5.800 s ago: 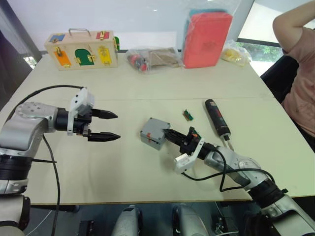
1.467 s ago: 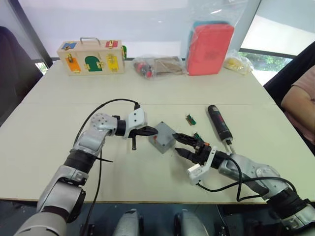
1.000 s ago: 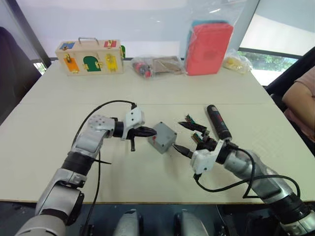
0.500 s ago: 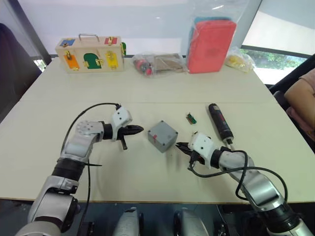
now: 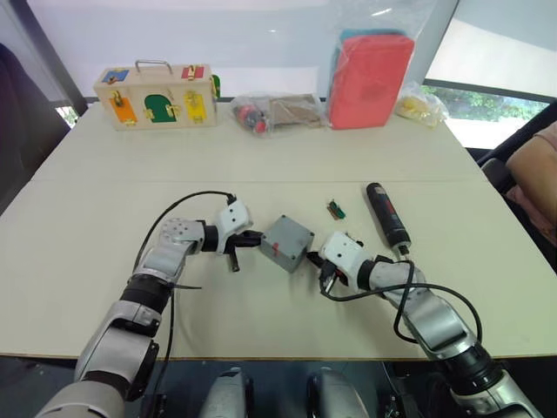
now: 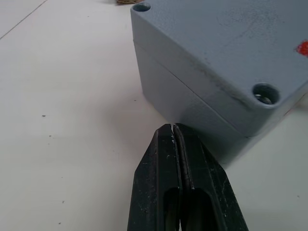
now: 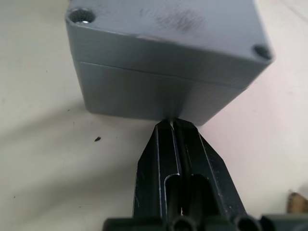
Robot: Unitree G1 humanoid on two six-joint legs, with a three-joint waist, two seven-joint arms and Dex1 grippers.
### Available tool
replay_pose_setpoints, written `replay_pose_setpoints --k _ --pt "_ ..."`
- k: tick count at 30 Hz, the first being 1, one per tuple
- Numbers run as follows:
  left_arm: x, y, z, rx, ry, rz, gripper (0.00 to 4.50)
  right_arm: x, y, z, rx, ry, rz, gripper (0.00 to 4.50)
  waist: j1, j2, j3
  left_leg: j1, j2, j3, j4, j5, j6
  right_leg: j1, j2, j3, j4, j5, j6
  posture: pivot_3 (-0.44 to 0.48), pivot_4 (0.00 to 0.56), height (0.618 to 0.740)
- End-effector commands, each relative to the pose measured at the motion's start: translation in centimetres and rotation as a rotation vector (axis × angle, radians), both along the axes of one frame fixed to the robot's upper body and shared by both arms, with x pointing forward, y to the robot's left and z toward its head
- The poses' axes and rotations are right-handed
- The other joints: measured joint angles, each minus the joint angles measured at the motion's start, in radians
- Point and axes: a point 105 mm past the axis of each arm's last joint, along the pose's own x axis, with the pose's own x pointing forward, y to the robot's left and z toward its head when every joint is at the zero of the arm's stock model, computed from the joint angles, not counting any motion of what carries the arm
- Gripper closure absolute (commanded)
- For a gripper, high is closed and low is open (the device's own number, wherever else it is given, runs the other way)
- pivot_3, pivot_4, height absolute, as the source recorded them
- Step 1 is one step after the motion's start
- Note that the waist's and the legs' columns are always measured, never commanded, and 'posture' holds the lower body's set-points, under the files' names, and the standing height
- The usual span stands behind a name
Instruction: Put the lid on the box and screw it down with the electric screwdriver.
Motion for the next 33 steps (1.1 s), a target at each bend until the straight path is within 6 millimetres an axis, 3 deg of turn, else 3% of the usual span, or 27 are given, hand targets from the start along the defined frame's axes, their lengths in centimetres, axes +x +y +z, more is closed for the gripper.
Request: replay_pose_setpoints --k 1,8,16,24,33 --pt "-2.2 -0.9 0.9 -0.005 0.006 -0.154 4.5 0.4 1.9 1.6 0.032 -0.046 0.072 4.47 -0.005 0.0 0.0 0.0 0.0 0.0 0.0 0.0 0.0 0.0 0.0 0.0 0.0 0.0 0.0 0.0 0.15 0.73" --pt "-3.4 0.4 0.6 0.022 0.025 -0.147 4.5 0.9 3.2 1.7 0.027 -0.034 0.12 4.47 -0.016 0.001 0.001 0.0 0.001 0.0 0.0 0.0 0.0 0.0 0.0 0.0 0.0 0.0 0.0 0.0 0.15 0.73" --pt "-2.9 1.9 0.7 0.019 0.004 -0.061 4.5 0.4 4.0 1.3 0.01 0.007 0.181 4.47 -0.019 0.001 0.001 0.0 0.001 -0.001 -0.001 0.0 0.0 -0.001 0.0 0.0 0.0 0.0 0.0 0.0 0.15 0.73" --pt "-2.6 3.5 1.1 0.031 -0.023 0.0 4.5 0.5 4.3 1.2 0.008 0.006 0.194 4.47 -0.02 0.001 0.001 0.0 0.002 -0.001 -0.001 0.0 0.0 -0.001 0.001 0.0 0.0 0.0 0.0 0.0 0.15 0.73" --pt "-2.9 3.8 1.1 0.037 -0.022 0.0 4.5 1.0 3.7 1.2 -0.037 -0.024 0.183 4.47 -0.019 0.001 0.001 0.0 0.002 0.0 -0.001 0.0 0.0 -0.001 0.0 0.0 0.0 0.0 0.0 0.0 0.15 0.73"
